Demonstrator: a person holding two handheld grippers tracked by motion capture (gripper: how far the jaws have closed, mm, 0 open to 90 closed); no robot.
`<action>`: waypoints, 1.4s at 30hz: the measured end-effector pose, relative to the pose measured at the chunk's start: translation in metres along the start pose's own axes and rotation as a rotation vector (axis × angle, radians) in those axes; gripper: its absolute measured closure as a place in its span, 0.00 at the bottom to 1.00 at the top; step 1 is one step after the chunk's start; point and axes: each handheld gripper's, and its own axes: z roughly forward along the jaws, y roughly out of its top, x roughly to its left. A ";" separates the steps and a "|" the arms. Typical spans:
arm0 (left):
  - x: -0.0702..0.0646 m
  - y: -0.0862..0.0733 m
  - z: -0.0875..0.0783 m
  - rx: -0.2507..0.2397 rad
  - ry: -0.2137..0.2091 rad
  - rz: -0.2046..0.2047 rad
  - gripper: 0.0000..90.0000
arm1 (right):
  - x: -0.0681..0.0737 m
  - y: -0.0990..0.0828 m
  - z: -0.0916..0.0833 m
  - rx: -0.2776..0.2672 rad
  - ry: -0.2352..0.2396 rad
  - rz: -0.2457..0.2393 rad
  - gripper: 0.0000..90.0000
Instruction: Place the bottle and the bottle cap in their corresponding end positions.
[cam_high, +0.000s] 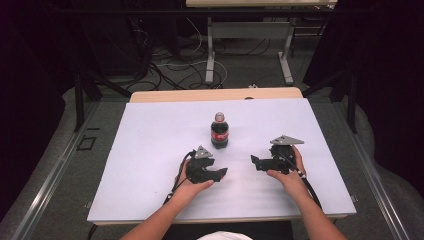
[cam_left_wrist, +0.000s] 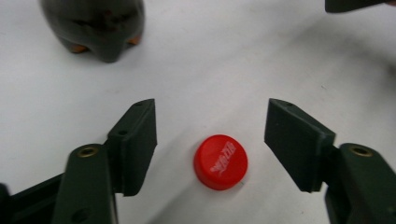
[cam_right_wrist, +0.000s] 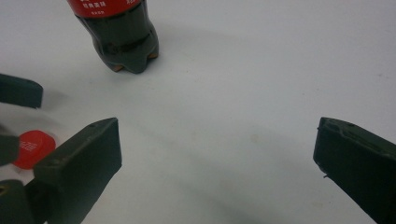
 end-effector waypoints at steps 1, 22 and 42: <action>0.003 0.001 -0.003 -0.007 0.017 -0.009 0.33 | -0.001 0.000 0.000 0.001 -0.002 -0.005 0.01; 0.096 -0.006 -0.087 -0.153 0.228 -0.178 0.17 | -0.014 -0.003 -0.001 0.005 -0.039 0.020 0.01; 0.134 -0.037 -0.103 -0.158 0.324 -0.255 0.01 | -0.025 -0.008 0.003 0.013 -0.064 0.044 0.01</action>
